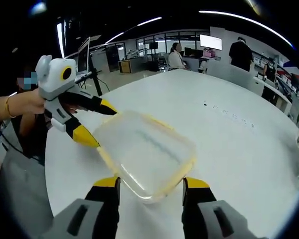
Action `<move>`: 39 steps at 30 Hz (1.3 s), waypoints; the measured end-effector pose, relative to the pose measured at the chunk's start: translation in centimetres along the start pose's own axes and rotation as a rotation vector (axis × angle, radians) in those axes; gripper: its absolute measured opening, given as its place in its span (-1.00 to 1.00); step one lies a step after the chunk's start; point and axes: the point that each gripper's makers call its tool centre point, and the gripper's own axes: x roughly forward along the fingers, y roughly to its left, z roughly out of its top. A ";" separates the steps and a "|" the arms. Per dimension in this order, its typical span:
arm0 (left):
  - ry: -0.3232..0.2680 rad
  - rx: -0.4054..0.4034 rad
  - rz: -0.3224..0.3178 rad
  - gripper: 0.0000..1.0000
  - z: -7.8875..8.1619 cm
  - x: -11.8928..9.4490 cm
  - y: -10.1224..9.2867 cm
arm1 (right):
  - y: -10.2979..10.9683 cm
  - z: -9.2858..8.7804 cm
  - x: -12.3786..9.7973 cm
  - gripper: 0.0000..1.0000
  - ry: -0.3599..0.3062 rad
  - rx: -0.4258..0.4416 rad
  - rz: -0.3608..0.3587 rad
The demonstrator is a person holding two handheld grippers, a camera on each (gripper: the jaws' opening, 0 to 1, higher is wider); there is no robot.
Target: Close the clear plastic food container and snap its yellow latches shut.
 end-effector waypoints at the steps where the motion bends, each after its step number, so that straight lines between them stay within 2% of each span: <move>1: -0.001 -0.009 0.002 0.09 -0.1 0.0 0.0 | 0.0 0.0 0.0 -0.04 -0.001 0.006 -0.002; 6: -0.004 -0.025 0.014 0.14 -0.4 -0.2 0.0 | 0.0 -0.1 -0.4 -0.03 -0.034 0.063 -0.023; 9: 0.007 -0.020 0.026 0.15 -0.8 -0.7 0.0 | 0.1 0.0 -0.8 0.04 -0.067 0.146 -0.023; 13: 0.000 -0.042 0.034 0.15 -1.1 -1.5 0.1 | 0.3 -0.4 -1.3 0.04 -0.056 0.108 -0.034; 16: -0.008 -0.054 0.052 0.15 -1.2 -2.3 0.1 | 0.8 -0.5 -1.7 0.04 -0.064 0.117 -0.031; 17: -0.014 -0.061 0.061 0.15 -1.2 -2.6 0.1 | 1.0 -0.5 -1.9 0.04 -0.062 0.104 -0.038; 19: -0.046 -0.097 0.096 0.15 -1.0 -3.2 0.2 | 1.3 -1.0 -2.2 0.05 -0.026 0.007 -0.056; 20: -0.054 -0.109 0.095 0.15 -1.0 -3.4 0.1 | 1.9 -1.0 -2.2 0.06 -0.023 0.003 -0.048; 28: -0.088 -0.145 0.113 0.17 -1.5 -5.5 -1.1 | 2.7 -0.9 -3.5 0.13 -0.060 0.063 -0.049; 31: -0.116 -0.157 0.139 0.17 -1.6 -6.8 -1.2 | 3.0 -0.9 -4.2 0.15 -0.075 0.080 -0.051; 36: -0.138 -0.213 0.169 0.20 -2.4 -8.2 -0.9 | 3.5 -1.2 -5.2 0.14 -0.079 0.053 -0.085; 39: -0.138 -0.217 0.174 0.28 -3.0 -8.9 -1.2 | 4.1 -0.8 -5.9 0.14 -0.107 0.067 -0.082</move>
